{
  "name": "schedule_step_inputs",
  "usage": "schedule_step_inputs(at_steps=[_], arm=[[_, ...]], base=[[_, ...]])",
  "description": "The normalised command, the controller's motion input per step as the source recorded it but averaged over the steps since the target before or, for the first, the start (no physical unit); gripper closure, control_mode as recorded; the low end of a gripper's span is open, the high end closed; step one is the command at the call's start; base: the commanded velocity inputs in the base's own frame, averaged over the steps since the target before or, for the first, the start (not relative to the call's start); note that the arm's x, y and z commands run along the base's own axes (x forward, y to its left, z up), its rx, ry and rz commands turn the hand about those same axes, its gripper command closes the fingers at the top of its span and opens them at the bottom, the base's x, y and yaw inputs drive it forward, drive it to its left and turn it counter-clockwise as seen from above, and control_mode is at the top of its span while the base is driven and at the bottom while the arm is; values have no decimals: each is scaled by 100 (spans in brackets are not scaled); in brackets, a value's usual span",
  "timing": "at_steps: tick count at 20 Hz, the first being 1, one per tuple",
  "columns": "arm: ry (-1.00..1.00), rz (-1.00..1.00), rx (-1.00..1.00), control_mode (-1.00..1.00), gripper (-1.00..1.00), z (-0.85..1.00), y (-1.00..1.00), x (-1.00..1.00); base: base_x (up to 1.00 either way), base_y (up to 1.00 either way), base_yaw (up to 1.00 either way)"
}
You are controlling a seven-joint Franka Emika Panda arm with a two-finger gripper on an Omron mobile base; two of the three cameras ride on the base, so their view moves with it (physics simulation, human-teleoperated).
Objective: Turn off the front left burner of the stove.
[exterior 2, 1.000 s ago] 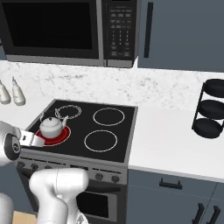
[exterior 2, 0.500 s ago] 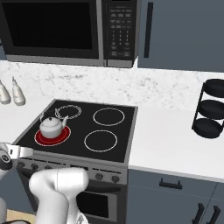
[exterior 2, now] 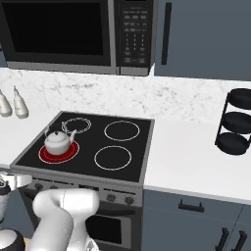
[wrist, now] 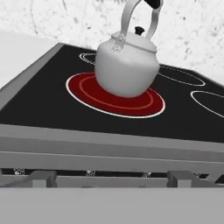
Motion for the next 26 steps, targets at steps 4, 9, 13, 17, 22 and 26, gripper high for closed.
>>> schedule_step_inputs(at_steps=[4, 9, 13, 17, 22, 26], arm=[[-22, -7, 0, -100, -100, -34, 31, 0], [-19, -4, 0, -100, -100, -31, 46, 0], [-17, 0, 0, -100, -100, -33, 49, 0], [-13, 0, 0, -100, -100, -34, 51, 0], [-6, 0, 0, -100, -100, -34, 36, 0], [-2, 0, 0, -100, -100, -25, 17, 0]], base=[[0, 0, 0], [0, 0, 0], [0, 0, 0], [0, 0, 0], [0, 0, 0], [0, 0, 0]])
